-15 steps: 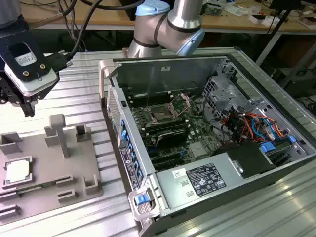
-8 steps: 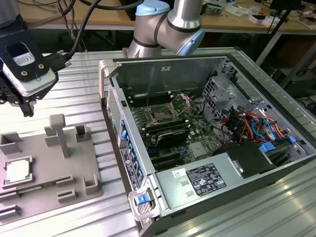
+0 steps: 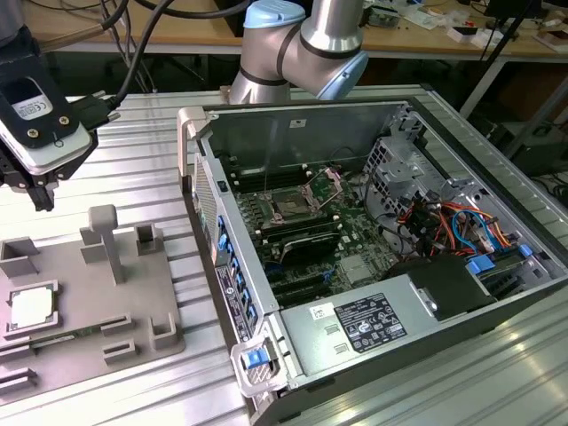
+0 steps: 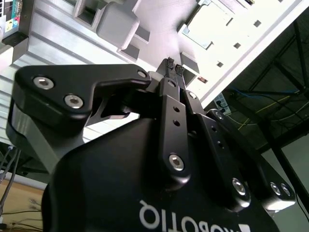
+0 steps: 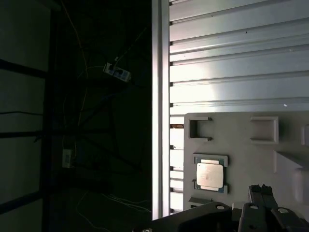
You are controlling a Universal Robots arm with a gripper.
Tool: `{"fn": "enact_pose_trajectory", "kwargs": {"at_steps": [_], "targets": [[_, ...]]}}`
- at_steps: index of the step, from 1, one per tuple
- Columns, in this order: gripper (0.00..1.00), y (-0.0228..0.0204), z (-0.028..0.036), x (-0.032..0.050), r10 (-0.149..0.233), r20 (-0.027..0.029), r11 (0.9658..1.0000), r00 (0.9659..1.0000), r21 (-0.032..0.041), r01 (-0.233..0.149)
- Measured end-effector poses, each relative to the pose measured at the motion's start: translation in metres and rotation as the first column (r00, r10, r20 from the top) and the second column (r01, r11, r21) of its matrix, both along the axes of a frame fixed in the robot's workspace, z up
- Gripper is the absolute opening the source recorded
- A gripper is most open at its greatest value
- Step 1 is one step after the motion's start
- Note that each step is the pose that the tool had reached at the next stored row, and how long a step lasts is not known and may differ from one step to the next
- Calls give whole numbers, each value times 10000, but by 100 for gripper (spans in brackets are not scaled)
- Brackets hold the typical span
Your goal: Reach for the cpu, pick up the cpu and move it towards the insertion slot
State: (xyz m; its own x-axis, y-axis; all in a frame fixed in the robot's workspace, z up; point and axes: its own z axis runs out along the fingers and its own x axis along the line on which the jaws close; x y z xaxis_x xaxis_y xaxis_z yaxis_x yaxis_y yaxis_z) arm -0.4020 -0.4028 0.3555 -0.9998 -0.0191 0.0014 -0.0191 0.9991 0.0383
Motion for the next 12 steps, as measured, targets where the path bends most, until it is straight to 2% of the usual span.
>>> {"fn": "enact_pose_trajectory", "kwargs": {"at_steps": [12], "targets": [[11,0,0,-19,0,0,10000,10000,-1,0]]}}
